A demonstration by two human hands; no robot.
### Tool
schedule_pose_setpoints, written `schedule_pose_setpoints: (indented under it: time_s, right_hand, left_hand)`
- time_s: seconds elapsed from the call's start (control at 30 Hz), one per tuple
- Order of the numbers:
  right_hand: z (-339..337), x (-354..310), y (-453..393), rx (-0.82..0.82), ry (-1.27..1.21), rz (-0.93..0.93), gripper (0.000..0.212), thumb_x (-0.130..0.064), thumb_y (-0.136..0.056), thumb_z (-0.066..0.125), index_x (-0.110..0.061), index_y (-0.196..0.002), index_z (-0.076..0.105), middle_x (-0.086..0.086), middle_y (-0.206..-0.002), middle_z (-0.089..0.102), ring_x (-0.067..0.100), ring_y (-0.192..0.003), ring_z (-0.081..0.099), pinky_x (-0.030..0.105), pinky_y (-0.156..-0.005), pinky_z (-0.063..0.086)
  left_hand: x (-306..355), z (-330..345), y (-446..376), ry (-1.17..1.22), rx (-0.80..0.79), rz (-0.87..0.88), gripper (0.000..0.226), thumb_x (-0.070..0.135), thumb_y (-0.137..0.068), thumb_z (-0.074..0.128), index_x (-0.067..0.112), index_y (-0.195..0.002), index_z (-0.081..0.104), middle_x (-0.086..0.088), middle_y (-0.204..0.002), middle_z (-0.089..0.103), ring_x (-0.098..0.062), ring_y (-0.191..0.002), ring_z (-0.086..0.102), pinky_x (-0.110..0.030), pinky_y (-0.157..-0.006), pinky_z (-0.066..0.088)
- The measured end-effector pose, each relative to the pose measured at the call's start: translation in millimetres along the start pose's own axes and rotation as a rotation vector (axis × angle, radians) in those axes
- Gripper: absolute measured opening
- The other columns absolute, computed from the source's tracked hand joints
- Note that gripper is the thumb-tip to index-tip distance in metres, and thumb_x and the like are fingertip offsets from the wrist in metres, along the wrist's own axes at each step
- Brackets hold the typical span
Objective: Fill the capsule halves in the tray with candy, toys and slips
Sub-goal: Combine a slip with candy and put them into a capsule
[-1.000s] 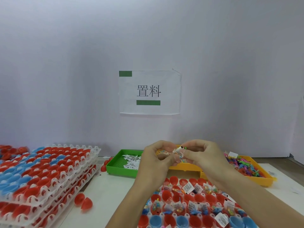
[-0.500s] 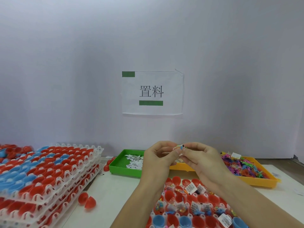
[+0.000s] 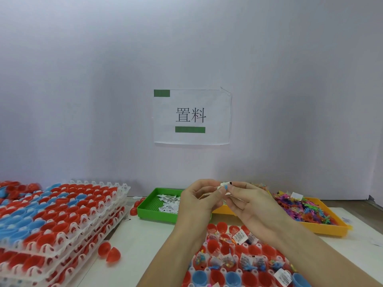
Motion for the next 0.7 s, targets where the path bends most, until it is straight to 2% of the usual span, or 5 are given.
schedule_pose_setpoints:
  time_s: [0.2,0.33,0.43,0.53,0.7]
  right_hand:
    - [0.3,-2.1,1.9,-0.007,0.047,-0.045,0.02,-0.001,-0.089,0.064,0.006,-0.107,0.066,0.019,-0.104,0.075,0.024,-0.097,0.074,0.029,-0.085,0.058]
    - [-3.1,-5.0,3.8,0.058,0.167,-0.125,0.013,0.002,-0.085,0.069,0.004,-0.098,0.071,0.017,-0.096,0.076,0.025,-0.093,0.075,0.027,-0.079,0.061]
    - [-4.5,-6.2,4.0,0.089,0.241,-0.16,0.013,0.003,-0.086,0.069,0.003,-0.099,0.071,0.015,-0.092,0.077,0.024,-0.09,0.076,0.03,-0.081,0.06]
    - [-5.0,-6.4,4.3,0.1,0.296,-0.181,0.015,0.001,-0.086,0.071,0.0,-0.101,0.071,0.013,-0.091,0.078,0.023,-0.088,0.076,0.029,-0.079,0.06]
    - [-5.1,-7.9,5.5,0.137,0.37,-0.216,0.012,0.0,-0.084,0.073,-0.005,-0.095,0.074,0.011,-0.088,0.078,0.022,-0.086,0.076,0.026,-0.072,0.061]
  left_hand:
    - [2.8,-4.9,-1.1,-0.085,0.036,0.04,0.011,0.005,-0.078,0.078,0.011,-0.085,0.073,0.001,-0.071,0.068,-0.011,-0.068,0.064,-0.02,-0.067,0.055]
    - [5.5,-5.7,0.0,-0.176,0.03,0.071,0.012,0.006,-0.077,0.078,0.015,-0.083,0.072,-0.004,-0.072,0.068,-0.01,-0.068,0.065,-0.021,-0.067,0.056]
    - [5.6,-5.6,1.4,-0.241,0.037,0.079,0.017,0.011,-0.077,0.08,0.018,-0.089,0.07,-0.006,-0.077,0.07,-0.01,-0.071,0.066,-0.024,-0.07,0.056]
    - [5.3,-5.6,1.6,-0.265,0.054,0.071,0.015,0.013,-0.076,0.081,0.02,-0.085,0.073,0.0,-0.074,0.071,-0.009,-0.069,0.067,-0.02,-0.067,0.056]
    - [6.9,-4.9,2.3,-0.255,0.041,0.061,0.013,0.014,-0.072,0.084,0.018,-0.081,0.075,-0.006,-0.079,0.073,-0.011,-0.068,0.069,-0.019,-0.064,0.056]
Point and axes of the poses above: each hand's wrist, its own y-axis away from the middle knuckle, its own z-axis out of the palm, x = y × z, the point moved 5 cm from there along -y, towards the middle knuckle
